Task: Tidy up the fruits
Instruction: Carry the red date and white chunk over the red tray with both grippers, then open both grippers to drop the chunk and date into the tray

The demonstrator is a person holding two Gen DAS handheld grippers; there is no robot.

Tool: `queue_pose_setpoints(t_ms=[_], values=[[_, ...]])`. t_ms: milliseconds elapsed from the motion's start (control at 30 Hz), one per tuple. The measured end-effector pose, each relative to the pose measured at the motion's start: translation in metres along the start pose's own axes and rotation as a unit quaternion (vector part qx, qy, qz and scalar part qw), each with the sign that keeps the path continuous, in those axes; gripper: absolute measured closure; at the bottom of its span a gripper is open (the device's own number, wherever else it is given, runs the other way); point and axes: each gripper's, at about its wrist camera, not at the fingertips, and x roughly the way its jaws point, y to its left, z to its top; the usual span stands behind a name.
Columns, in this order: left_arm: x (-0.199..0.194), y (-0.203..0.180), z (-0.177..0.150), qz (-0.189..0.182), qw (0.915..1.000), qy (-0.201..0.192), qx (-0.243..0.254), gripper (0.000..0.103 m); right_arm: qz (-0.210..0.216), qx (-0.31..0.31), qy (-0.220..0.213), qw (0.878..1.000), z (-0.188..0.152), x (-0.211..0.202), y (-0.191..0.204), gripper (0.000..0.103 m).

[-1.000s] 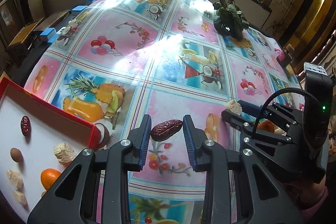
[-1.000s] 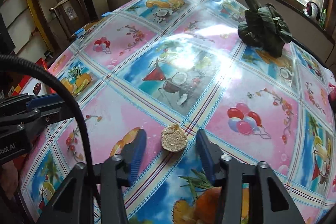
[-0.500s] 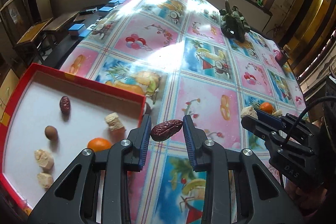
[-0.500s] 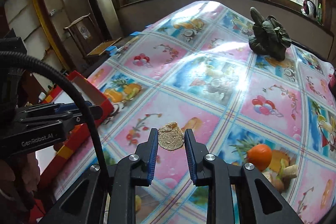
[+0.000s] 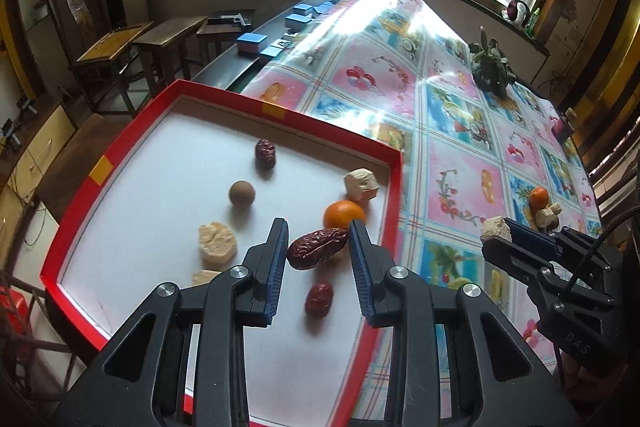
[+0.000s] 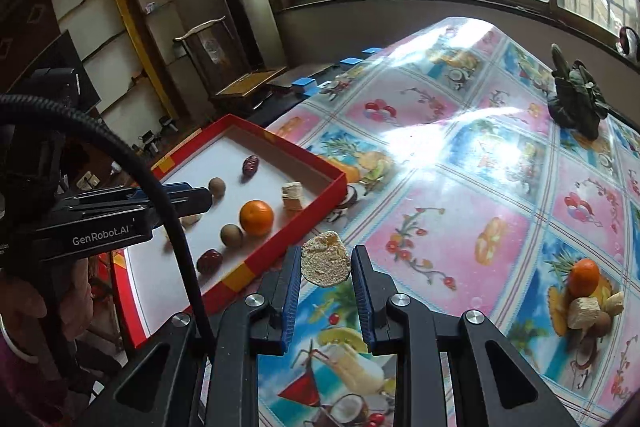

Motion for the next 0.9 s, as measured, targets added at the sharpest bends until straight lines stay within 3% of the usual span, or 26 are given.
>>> queue_pose_setpoints(t_ms=[533,667,900], values=[[0.005,0.084,-0.012,0.066,0.9962,-0.010,-0.056,0.073,0.041,-0.072,0.032,0.996,0.016,0.048,0.076,0.079],[0.013,0.095,-0.011,0.088,0.9942,-0.012,-0.061,0.073,0.049,-0.083,0.043,0.994,0.022,0.064,0.088,0.079],[0.029,0.107,-0.006,0.094,0.9933,-0.004,-0.068,0.073,0.048,-0.100,0.058,0.992,0.032,0.093,0.104,0.079]])
